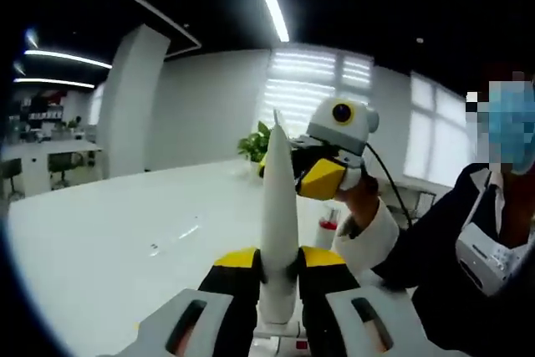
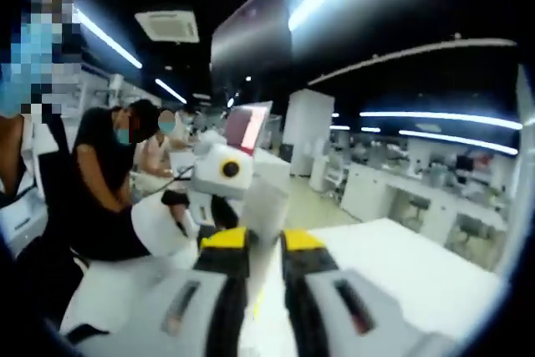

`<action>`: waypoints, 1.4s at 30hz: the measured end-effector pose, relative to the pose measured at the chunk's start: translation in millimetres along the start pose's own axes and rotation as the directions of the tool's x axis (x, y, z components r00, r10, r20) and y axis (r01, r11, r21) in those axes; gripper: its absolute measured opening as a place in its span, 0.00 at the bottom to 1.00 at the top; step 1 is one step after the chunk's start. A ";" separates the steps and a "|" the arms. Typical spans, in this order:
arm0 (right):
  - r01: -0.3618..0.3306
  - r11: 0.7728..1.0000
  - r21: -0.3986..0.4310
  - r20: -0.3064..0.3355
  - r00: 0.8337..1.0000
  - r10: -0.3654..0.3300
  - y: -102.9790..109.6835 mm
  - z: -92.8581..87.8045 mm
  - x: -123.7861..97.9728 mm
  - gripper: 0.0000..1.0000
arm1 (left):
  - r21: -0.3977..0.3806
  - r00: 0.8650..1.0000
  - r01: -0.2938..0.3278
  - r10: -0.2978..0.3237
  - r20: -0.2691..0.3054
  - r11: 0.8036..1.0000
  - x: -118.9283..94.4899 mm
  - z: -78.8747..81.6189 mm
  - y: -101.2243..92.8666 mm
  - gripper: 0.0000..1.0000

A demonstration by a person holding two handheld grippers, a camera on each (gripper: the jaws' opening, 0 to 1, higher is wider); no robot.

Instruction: Arrange the skincare products in the storage area until every visible bottle or jar stands upright without overlapping.

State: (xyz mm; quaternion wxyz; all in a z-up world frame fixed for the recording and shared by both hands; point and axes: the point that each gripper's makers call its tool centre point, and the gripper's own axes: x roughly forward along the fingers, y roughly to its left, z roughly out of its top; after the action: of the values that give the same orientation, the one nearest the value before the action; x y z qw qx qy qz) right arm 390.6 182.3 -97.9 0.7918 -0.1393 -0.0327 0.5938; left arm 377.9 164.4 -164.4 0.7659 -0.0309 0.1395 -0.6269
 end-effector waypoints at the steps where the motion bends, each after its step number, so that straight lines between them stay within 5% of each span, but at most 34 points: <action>1: 0.005 1.000 -0.018 -0.011 1.000 -0.006 0.5 0.5 -2.9 0.13 | 0.005 1.000 0.004 -0.004 -0.004 1.000 2.3 0.6 -1.2 0.17; 8: 0.048 0.997 -0.067 -0.095 0.994 -0.054 -0.6 -3.2 -24.9 0.14 | 0.013 0.999 0.009 -0.009 -0.049 1.000 18.3 1.1 -8.3 0.17; 19: 0.098 0.980 -0.175 -0.283 0.948 -0.145 -2.2 -20.5 -64.6 0.16 | 0.044 0.989 -0.004 0.011 -0.149 0.999 51.4 -10.5 -20.0 0.16; 31: 0.058 0.957 -0.285 -0.377 0.911 -0.167 8.2 -32.8 -94.5 0.15 | 0.077 0.975 0.027 -0.009 -0.222 0.997 80.7 -25.1 -33.7 0.16; 42: -0.076 0.924 -0.374 -0.511 0.849 -0.137 23.7 -64.3 -124.7 0.16 | 0.119 0.942 0.070 -0.027 -0.334 0.990 114.1 -58.3 -51.9 0.16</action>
State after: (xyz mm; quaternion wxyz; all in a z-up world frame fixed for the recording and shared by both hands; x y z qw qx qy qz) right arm 346.0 58.3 -151.5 0.7370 -0.4474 0.0692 0.5018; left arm 333.7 50.3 -228.7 0.7161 0.1211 0.2248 -0.6496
